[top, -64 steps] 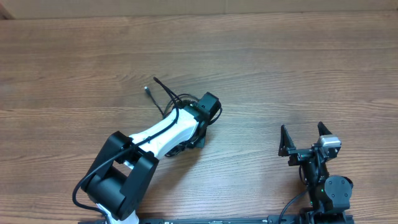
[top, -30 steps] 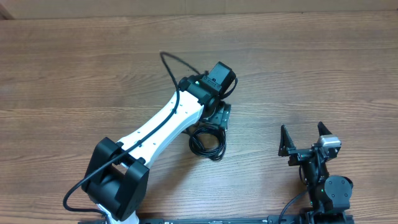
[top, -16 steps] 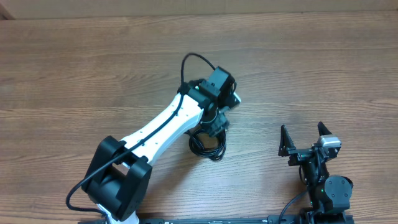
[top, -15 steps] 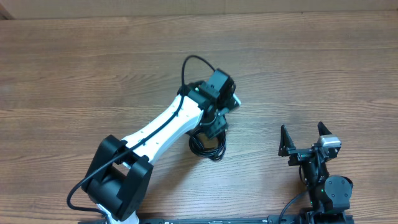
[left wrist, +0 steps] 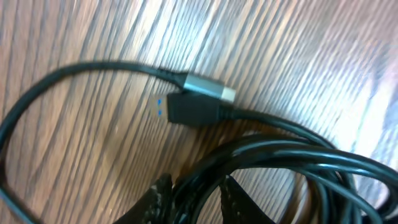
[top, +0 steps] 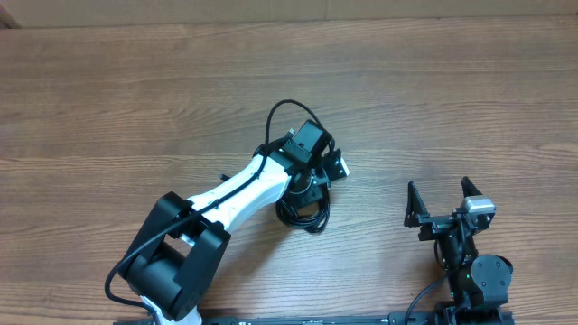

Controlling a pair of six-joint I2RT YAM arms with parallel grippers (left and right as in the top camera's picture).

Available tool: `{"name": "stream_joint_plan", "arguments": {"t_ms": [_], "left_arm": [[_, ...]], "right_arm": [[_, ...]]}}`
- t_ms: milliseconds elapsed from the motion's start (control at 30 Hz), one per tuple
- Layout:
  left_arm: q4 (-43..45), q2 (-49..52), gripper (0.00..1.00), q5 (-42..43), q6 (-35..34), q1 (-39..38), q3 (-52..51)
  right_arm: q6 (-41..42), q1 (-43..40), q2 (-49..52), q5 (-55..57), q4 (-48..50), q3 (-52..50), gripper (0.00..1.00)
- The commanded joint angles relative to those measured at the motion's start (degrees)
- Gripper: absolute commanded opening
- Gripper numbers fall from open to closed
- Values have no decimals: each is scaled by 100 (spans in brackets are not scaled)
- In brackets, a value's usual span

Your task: Untangle cables

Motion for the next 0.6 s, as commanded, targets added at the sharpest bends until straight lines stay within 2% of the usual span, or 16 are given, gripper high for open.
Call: {"name": "stream_joint_plan", "arguments": {"t_ms": [0,33,67,100,200,267,400,433,500,567], "left_arm": [[92,-122,31,575,85,-28,-55],[116,-107,38,601,85,-28,-55],[136,-90,54,599,83,-28,-55],[151,-57,61,586,85,-28,-57],[153,48,65,345,87,-28,-66],[153,151,63,85,87,-15,-66],[170,387,54,-13,90,15,-66],[175,455,47,-13,90,15,-66],[197,579,6,-61,87,15,-66],[216,625,4,-208,11,15,-63]], "right_arm": [[-26,15,-44,55,35,-57,100],[-26,15,-46,55,35,-57,100],[-26,15,-44,55,35,-57,100],[-26,15,-44,55,35,-57,100],[-26,15,-44,55,35,-57,100],[-26,15,-46,55,35,-57,100],[-26,15,-46,55,35,-57,100],[-26,15,-44,55,35,-57,100],[-26,15,-44,55,35,-57,100],[-26,15,-44,55,35,-57,100]]}}
